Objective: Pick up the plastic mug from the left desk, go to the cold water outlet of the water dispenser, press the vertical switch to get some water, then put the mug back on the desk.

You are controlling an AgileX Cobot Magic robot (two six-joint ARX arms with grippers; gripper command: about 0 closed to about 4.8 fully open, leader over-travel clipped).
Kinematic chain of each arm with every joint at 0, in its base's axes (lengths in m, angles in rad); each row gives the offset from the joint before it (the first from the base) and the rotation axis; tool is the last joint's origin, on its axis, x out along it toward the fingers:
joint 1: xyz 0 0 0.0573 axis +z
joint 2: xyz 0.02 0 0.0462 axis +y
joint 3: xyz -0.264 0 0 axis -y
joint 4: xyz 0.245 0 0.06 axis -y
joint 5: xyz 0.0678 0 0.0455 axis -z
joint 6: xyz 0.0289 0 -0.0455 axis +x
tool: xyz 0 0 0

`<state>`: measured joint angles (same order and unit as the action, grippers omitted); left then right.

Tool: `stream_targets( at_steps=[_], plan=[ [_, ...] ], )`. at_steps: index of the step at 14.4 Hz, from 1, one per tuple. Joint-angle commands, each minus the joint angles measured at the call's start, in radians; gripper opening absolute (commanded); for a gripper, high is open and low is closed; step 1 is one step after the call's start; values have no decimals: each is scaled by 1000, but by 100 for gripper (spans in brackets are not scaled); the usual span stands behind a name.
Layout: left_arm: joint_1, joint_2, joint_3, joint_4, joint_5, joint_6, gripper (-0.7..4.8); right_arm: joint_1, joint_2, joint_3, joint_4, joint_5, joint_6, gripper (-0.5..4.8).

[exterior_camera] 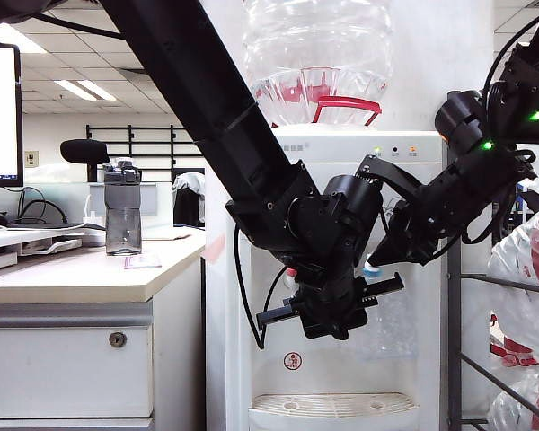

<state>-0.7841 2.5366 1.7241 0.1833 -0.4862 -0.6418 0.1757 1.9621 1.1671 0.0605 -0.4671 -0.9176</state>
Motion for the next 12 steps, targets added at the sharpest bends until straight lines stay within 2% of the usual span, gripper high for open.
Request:
stream_targets(
  at_steps=[1,12],
  plan=[
    [-2,-6,7,20,-7,-2,-6,0,11,-4,-53,30,0,-4],
    [-2,-6,7,24,-7,-3,-6,0,11,-4,-40,39,0,-4]
  ],
)
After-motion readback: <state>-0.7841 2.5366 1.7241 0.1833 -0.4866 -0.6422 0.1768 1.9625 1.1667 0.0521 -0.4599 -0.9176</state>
